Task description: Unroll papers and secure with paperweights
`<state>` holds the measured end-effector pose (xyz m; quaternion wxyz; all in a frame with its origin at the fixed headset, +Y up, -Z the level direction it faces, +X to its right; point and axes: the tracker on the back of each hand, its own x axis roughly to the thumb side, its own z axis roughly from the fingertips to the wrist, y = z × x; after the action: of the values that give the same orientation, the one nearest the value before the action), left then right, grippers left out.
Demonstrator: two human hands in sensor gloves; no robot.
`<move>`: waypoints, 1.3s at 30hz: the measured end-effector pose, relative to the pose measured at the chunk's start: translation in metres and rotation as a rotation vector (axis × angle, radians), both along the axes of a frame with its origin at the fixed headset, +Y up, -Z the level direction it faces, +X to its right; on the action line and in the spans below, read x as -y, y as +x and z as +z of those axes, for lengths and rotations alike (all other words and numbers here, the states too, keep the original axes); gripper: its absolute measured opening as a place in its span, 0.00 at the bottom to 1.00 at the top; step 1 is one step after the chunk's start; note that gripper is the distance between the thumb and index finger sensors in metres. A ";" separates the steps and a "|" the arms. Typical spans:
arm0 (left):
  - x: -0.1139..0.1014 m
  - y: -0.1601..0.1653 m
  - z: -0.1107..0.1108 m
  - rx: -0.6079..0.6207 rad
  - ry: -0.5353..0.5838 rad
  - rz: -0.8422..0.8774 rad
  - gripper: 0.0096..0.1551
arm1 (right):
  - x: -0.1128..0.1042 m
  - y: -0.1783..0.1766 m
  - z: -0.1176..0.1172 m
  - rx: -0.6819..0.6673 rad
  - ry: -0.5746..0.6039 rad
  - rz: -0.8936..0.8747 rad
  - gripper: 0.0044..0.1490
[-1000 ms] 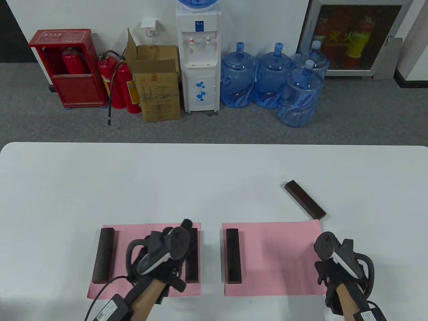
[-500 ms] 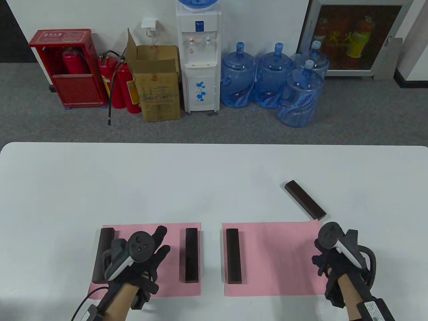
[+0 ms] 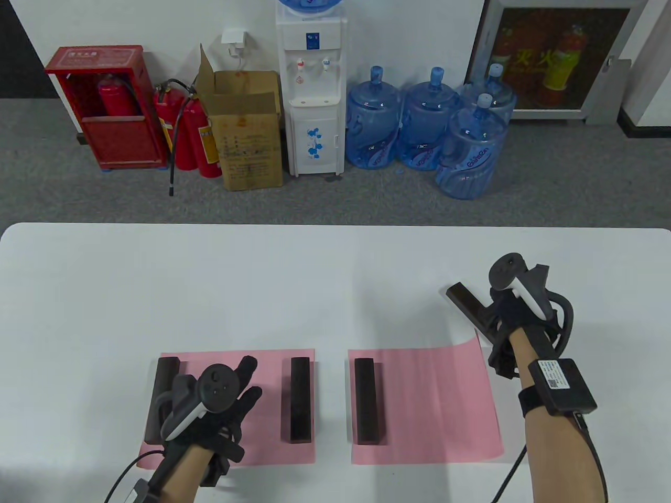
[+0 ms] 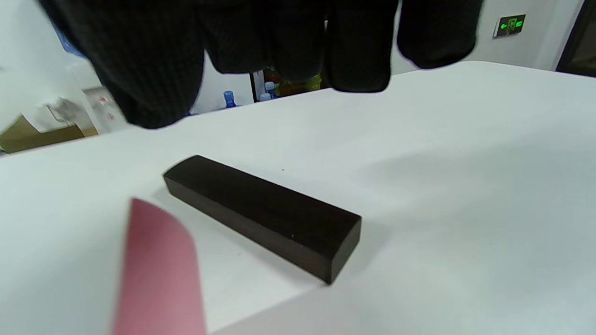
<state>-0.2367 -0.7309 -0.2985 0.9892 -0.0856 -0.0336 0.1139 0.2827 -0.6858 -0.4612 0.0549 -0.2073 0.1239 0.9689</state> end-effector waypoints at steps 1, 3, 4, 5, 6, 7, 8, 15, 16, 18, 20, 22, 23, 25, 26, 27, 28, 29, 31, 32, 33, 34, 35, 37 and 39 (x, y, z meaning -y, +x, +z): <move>0.001 -0.001 0.000 -0.002 -0.002 -0.001 0.38 | 0.005 0.000 -0.007 0.005 -0.014 0.016 0.47; 0.003 -0.003 -0.001 -0.009 -0.009 -0.005 0.38 | 0.017 0.001 -0.019 0.019 -0.064 0.030 0.48; 0.003 -0.003 -0.001 -0.012 -0.014 -0.008 0.38 | 0.024 0.001 -0.026 0.020 -0.085 0.021 0.49; 0.004 -0.004 -0.001 -0.014 -0.020 -0.010 0.38 | 0.029 0.001 -0.031 0.018 -0.100 0.014 0.50; 0.005 -0.004 -0.002 -0.012 -0.024 -0.012 0.38 | 0.033 0.000 -0.035 0.021 -0.117 0.013 0.51; 0.005 -0.004 -0.002 -0.011 -0.029 -0.014 0.38 | 0.038 -0.001 -0.040 0.025 -0.136 0.017 0.51; 0.006 -0.004 -0.002 -0.012 -0.033 -0.016 0.38 | 0.041 -0.002 -0.042 0.022 -0.150 0.020 0.52; 0.008 -0.003 -0.003 -0.006 -0.046 -0.023 0.38 | 0.065 -0.013 -0.056 -0.014 -0.216 0.089 0.56; 0.008 -0.003 -0.003 -0.006 -0.049 -0.023 0.38 | 0.066 -0.014 -0.056 -0.013 -0.205 0.104 0.56; 0.009 -0.003 -0.003 -0.003 -0.060 -0.027 0.38 | 0.067 -0.016 -0.056 -0.031 -0.163 0.136 0.53; 0.010 -0.003 -0.004 -0.002 -0.065 -0.027 0.38 | 0.066 -0.017 -0.055 -0.040 -0.155 0.152 0.52; 0.010 -0.003 -0.003 -0.001 -0.068 -0.026 0.38 | 0.064 -0.016 -0.054 -0.042 -0.138 0.150 0.52; 0.010 -0.003 -0.003 0.000 -0.068 -0.024 0.38 | 0.062 -0.016 -0.053 -0.040 -0.131 0.155 0.51; 0.010 -0.003 -0.003 0.001 -0.069 -0.020 0.38 | 0.054 -0.014 -0.050 -0.030 -0.113 0.159 0.51; 0.010 -0.003 -0.003 0.003 -0.068 -0.018 0.38 | 0.046 -0.013 -0.047 -0.023 -0.095 0.155 0.51; 0.010 -0.003 -0.003 0.004 -0.068 -0.017 0.38 | 0.042 -0.012 -0.046 -0.020 -0.086 0.151 0.51; 0.011 -0.003 -0.004 0.006 -0.066 -0.018 0.38 | 0.030 -0.010 -0.042 -0.013 -0.064 0.135 0.51; 0.011 -0.003 -0.004 0.007 -0.066 -0.018 0.38 | 0.026 -0.010 -0.040 -0.011 -0.059 0.129 0.51; 0.010 -0.003 -0.004 0.010 -0.056 -0.028 0.38 | 0.005 -0.009 -0.030 -0.010 -0.020 0.118 0.51; 0.010 -0.003 -0.004 0.013 -0.048 -0.035 0.38 | -0.001 -0.009 -0.027 -0.011 -0.004 0.120 0.51; 0.010 -0.003 -0.004 0.014 -0.033 -0.050 0.38 | -0.012 -0.009 -0.020 -0.015 0.022 0.125 0.51; 0.009 -0.003 -0.004 0.014 -0.027 -0.055 0.38 | -0.018 -0.010 -0.015 -0.020 0.037 0.129 0.51; 0.009 -0.003 -0.004 0.015 -0.022 -0.059 0.38 | -0.028 -0.011 -0.006 -0.034 0.059 0.131 0.51; 0.009 -0.003 -0.004 0.015 -0.016 -0.056 0.38 | -0.043 -0.015 0.010 -0.062 0.088 0.129 0.52; 0.010 -0.002 -0.004 0.017 -0.014 -0.047 0.38 | -0.053 -0.020 0.029 -0.095 0.112 0.125 0.52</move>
<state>-0.2391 -0.7408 -0.3021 0.9907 -0.0943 -0.0390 0.0903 0.2623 -0.6330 -0.4322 -0.0003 -0.1651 0.0587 0.9845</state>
